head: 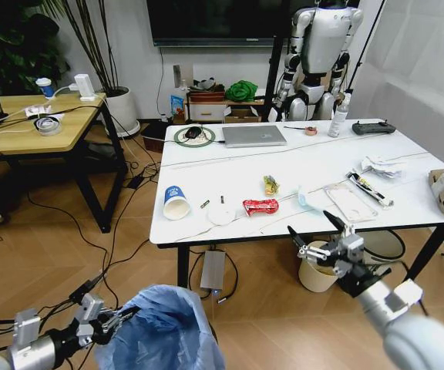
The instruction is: Pick up the trash bin and place the trash from the table into it.
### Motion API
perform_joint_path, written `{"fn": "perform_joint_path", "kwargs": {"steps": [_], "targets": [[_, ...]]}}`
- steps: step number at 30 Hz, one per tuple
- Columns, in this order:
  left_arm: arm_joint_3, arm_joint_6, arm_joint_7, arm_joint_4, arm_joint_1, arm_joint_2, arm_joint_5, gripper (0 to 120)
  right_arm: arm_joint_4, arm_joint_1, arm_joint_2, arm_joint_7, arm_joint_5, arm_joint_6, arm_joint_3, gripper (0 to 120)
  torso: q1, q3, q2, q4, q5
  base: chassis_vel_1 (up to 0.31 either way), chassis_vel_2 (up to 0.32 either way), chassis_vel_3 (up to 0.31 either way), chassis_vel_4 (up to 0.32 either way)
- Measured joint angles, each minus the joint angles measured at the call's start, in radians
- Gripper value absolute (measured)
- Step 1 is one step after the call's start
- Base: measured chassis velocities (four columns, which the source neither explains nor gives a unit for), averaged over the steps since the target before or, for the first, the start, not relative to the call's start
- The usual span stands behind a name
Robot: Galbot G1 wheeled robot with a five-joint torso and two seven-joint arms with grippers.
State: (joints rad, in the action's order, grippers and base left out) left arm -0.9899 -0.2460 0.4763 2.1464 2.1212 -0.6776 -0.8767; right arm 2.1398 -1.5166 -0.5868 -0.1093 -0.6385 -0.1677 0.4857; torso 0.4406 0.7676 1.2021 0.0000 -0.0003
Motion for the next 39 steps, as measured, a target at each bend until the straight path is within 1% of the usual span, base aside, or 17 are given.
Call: {"fn": "perform_joint_path", "kwargs": {"steps": [1, 2, 3, 5, 7, 8, 9, 10, 11, 12, 17, 18, 21, 24, 25, 31, 39], "targets": [[-0.013, -0.001, 0.000, 0.007, 0.010, -0.009, 0.003, 0, -0.015, 0.044, 0.045, -0.025, -0.027, -0.003, -0.035, 100, 0.000, 0.000, 0.000, -0.0001, 0.0000, 0.000, 0.000, 0.000, 0.000], [-0.021, -0.001, 0.000, 0.012, 0.017, -0.015, 0.004, 0, -0.024, 0.076, 0.067, -0.042, -0.042, -0.004, -0.066, 100, 0.000, 0.000, 0.000, 0.0001, 0.0000, 0.000, 0.000, 0.000, 0.000], [-0.021, -0.001, 0.000, 0.012, 0.017, -0.015, 0.004, 0, -0.024, 0.076, 0.067, -0.042, -0.042, -0.004, -0.066, 100, 0.000, 0.000, 0.000, 0.0001, 0.0000, 0.000, 0.000, 0.000, 0.000], [-0.049, -0.001, 0.002, 0.022, 0.042, -0.034, 0.013, 0, -0.050, 0.178, 0.095, -0.072, -0.070, -0.001, -0.162, 100, 0.000, 0.000, 0.000, -0.0001, 0.0002, 0.000, 0.000, 0.000, 0.000], [-0.077, -0.001, 0.008, 0.026, 0.068, -0.053, 0.021, 0, -0.076, 0.307, 0.086, -0.092, -0.086, 0.011, -0.282, 100, 0.000, 0.000, -0.001, -0.0002, 0.0003, 0.000, 0.000, 0.000, 0.000], [-0.083, -0.001, 0.009, 0.027, 0.073, -0.056, 0.023, 0, -0.081, 0.334, 0.079, -0.095, -0.087, 0.015, -0.306, 100, 0.000, 0.000, -0.001, -0.0002, 0.0001, 0.000, 0.000, 0.000, 0.000], [-0.100, -0.001, 0.012, 0.027, 0.086, -0.066, 0.027, 0, -0.098, 0.409, 0.056, -0.097, -0.090, 0.026, -0.370, 100, -0.001, -0.001, -0.001, -0.0001, 0.0003, 0.000, 0.000, 0.000, 0.000], [-0.100, -0.001, 0.012, 0.027, 0.086, -0.066, 0.027, 0, -0.098, 0.409, 0.056, -0.097, -0.090, 0.026, -0.370, 100, -0.001, -0.001, -0.001, -0.0001, 0.0003, 0.000, 0.000, 0.000, 0.000], [-0.119, 0.000, 0.014, 0.029, 0.098, -0.076, 0.029, 0, -0.123, 0.501, 0.015, -0.098, -0.093, 0.047, -0.459, 100, -0.001, -0.001, -0.001, 0.0002, 0.0003, 0.000, 0.000, 0.000, 0.000], [-0.133, 0.000, 0.015, 0.031, 0.105, -0.082, 0.030, 0, -0.142, 0.562, -0.019, -0.096, -0.094, 0.065, -0.521, 100, -0.001, -0.001, -0.001, 0.0000, 0.0004, 0.000, 0.000, 0.000, 0.000], [-0.167, 0.000, 0.016, 0.039, 0.118, -0.101, 0.027, 0, -0.211, 0.775, -0.146, -0.056, -0.094, 0.144, -0.706, 100, -0.001, -0.001, -0.001, 0.0001, 0.0002, 0.000, 0.000, 0.000, 0.000], [-0.167, 0.000, 0.016, 0.039, 0.118, -0.101, 0.027, 0, -0.211, 0.775, -0.146, -0.056, -0.094, 0.144, -0.706, 100, -0.001, -0.001, -0.001, 0.0001, 0.0002, 0.000, 0.000, 0.000, 0.000], [-0.174, 0.000, 0.020, 0.037, 0.124, -0.111, 0.026, 0, -0.256, 0.871, -0.213, -0.026, -0.098, 0.188, -0.782, 100, -0.001, -0.001, -0.001, 0.0002, -0.0002, 0.000, 0.000, 0.000, 0.000], [-0.176, 0.001, 0.022, 0.035, 0.123, -0.113, 0.025, 0, -0.283, 0.922, -0.256, 0.009, -0.109, 0.229, -0.828, 100, -0.001, -0.001, -0.001, 0.0000, -0.0001, 0.000, 0.000, 0.000, 0.000], [-0.176, 0.001, 0.022, 0.035, 0.123, -0.113, 0.025, 0, -0.283, 0.922, -0.256, 0.009, -0.109, 0.229, -0.828, 100, -0.001, -0.001, -0.001, 0.0000, -0.0001, 0.000, 0.000, 0.000, 0.000], [-0.167, 0.000, 0.019, 0.041, 0.110, -0.113, 0.021, 0, -0.340, 0.987, -0.333, 0.085, -0.124, 0.294, -0.894, 100, -0.001, -0.001, -0.002, 0.0000, 0.0001, 0.000, 0.000, 0.000, 0.000], [-0.162, -0.003, 0.011, 0.043, 0.101, -0.107, 0.016, 0, -0.395, 1.008, -0.381, 0.121, -0.097, 0.323, -0.921, 100, -0.001, -0.001, -0.002, -0.0002, 0.0002, 0.000, 0.000, 0.000, 0.000]]}}
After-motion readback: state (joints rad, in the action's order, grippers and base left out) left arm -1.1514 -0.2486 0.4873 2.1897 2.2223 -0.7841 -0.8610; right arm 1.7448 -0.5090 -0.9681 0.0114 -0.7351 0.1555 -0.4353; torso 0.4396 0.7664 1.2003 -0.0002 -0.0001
